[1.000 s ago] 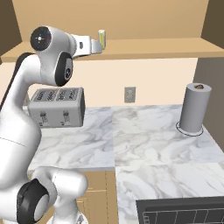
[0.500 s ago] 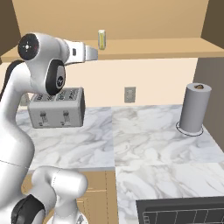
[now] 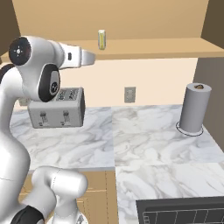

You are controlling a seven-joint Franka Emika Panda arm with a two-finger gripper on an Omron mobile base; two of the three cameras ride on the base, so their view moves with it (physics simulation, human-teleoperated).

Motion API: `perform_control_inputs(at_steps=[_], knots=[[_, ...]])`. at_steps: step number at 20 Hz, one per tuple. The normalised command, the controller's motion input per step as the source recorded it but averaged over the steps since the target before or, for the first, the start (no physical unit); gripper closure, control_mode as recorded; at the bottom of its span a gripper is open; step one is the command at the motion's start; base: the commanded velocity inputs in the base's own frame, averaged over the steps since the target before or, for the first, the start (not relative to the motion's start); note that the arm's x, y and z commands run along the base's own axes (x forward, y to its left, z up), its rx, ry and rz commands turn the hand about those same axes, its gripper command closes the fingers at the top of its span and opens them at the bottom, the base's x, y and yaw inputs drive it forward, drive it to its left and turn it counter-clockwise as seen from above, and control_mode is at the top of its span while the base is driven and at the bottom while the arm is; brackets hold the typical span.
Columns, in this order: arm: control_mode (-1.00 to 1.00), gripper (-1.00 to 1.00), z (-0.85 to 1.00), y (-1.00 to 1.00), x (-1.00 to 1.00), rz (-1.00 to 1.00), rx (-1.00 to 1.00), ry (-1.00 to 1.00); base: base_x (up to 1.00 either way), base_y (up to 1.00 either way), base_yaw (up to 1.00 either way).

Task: Sort all alcoholic drinks to one cabinet, and non-alcoholic drinks to the other.

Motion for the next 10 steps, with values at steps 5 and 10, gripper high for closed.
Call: perform_control_inputs(at_steps=[5,10], knots=[[-1.0,-1.0,0.0,0.0,-0.29,-0.01,0.0,0.0,0.0,0.0,0.0],[-1.0,-1.0,0.0,0.0,-0.28,-0.01,0.0,0.0,0.0,0.0,0.0]])
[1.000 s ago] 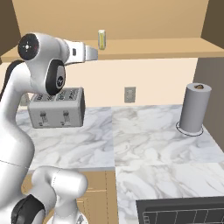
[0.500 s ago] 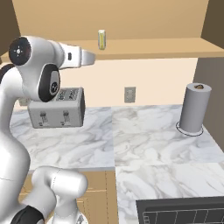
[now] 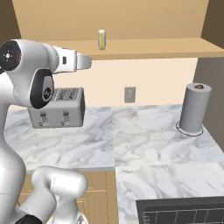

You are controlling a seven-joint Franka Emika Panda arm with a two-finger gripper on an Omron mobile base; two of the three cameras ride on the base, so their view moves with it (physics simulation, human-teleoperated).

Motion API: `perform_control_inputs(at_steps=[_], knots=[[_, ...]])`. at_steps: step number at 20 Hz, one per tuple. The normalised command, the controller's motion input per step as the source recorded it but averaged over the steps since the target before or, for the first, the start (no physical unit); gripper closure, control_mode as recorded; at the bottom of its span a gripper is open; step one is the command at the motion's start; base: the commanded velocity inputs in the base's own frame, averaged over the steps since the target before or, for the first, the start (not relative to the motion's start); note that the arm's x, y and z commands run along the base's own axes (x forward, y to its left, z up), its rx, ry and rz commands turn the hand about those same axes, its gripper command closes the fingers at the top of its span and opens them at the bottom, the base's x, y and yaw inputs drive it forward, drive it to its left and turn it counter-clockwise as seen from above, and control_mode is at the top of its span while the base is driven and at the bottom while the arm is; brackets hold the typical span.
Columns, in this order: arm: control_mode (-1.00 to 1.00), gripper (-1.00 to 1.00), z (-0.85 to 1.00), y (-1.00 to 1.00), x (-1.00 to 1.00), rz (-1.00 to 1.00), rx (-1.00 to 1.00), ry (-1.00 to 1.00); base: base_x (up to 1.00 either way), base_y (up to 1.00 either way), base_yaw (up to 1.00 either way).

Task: Sort all alcoholic drinks to one cabinet, and non-alcoholic drinks to the other.

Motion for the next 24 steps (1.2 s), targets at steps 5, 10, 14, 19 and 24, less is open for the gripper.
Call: perform_control_inputs(at_steps=[5,10,14,19,24], knots=[[-1.0,-1.0,0.0,0.0,-0.23,-0.01,0.0,0.0,0.0,0.0,0.0],[-1.0,-1.0,-0.02,0.0,-0.2,0.0,0.0,0.0,0.0,0.0,0.0],[-1.0,-1.0,-0.01,0.0,-0.15,0.0,0.0,0.0,0.0,0.0,0.0],[-1.0,-1.0,-0.03,0.0,-0.13,0.0,0.0,0.03,0.0,0.0,0.0],[-1.0,-1.0,-0.06,0.01,-0.08,0.0,0.0,0.02,0.0,0.0,0.0]])
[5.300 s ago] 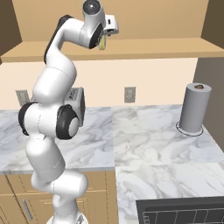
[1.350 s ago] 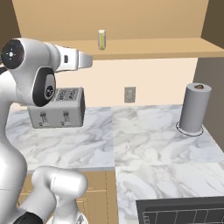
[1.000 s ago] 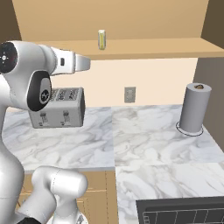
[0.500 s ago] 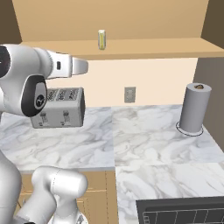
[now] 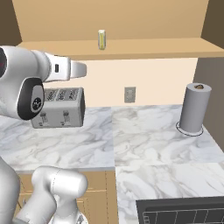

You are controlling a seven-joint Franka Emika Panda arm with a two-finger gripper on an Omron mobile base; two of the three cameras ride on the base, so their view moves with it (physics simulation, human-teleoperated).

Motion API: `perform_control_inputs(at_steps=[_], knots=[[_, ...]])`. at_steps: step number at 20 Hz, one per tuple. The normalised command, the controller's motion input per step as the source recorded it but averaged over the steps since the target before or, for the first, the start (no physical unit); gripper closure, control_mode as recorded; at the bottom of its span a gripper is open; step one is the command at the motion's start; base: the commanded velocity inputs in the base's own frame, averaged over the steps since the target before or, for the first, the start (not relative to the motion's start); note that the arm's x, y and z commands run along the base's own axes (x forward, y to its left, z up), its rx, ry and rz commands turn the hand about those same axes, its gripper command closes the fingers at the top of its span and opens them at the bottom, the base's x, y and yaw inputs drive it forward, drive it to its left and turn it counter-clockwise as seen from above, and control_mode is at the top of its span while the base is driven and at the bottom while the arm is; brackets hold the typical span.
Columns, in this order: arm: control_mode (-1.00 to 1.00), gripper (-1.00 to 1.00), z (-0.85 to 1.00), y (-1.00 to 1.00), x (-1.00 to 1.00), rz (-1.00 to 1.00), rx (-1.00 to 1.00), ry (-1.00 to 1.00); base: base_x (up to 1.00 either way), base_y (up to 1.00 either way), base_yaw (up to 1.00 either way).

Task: Sort all alcoholic drinks to one cabinet, and non-alcoholic drinks to the other.

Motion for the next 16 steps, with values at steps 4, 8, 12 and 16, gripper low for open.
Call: perform_control_inputs(at_steps=[4,8,12,16], knots=[[-1.0,-1.0,-0.09,0.01,-0.09,0.0,0.0,0.03,0.0,0.0,0.0],[1.0,-1.0,-0.03,0.0,-0.06,0.0,0.0,0.01,-0.06,0.0,0.0],[1.0,-1.0,0.0,0.0,0.0,0.0,0.0,0.0,-0.09,0.0,0.0],[1.0,-1.0,0.0,0.0,0.0,0.0,0.0,0.0,-0.28,0.0,0.0]])
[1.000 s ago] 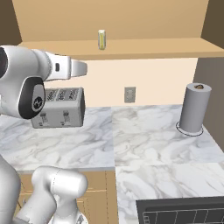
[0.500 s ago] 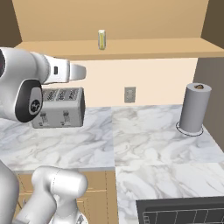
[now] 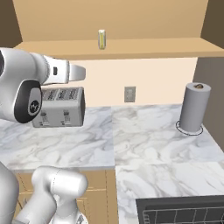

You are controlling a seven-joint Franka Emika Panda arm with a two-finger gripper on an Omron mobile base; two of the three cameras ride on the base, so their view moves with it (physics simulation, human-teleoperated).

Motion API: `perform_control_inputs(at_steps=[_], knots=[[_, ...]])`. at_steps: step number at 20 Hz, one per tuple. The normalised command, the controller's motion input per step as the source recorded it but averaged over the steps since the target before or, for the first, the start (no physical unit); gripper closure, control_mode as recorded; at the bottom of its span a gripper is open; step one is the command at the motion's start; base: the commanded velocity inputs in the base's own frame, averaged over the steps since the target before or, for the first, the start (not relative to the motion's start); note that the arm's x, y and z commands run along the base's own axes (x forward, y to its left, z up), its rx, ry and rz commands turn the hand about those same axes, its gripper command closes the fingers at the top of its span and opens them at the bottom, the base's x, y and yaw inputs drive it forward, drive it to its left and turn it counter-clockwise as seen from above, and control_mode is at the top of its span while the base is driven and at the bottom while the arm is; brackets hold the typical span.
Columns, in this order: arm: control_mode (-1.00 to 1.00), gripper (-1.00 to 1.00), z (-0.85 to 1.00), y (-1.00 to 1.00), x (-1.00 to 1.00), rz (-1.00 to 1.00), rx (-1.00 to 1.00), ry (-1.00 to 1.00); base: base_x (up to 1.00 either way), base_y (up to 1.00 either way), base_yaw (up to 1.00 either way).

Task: Sort all alcoholic drinks to one cabinet, and non-alcoholic drinks to the other.

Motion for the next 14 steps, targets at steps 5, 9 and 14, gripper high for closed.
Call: perform_control_inputs(at_steps=[5,9,14], knots=[[1.0,-1.0,0.0,0.0,0.0,0.0,0.0,0.0,-0.42,0.0,0.0],[1.0,-1.0,0.0,0.0,0.0,0.0,0.0,0.0,-0.35,0.01,0.0],[1.0,-1.0,0.0,0.0,0.0,0.0,0.0,0.0,-0.28,0.05,-0.02]])
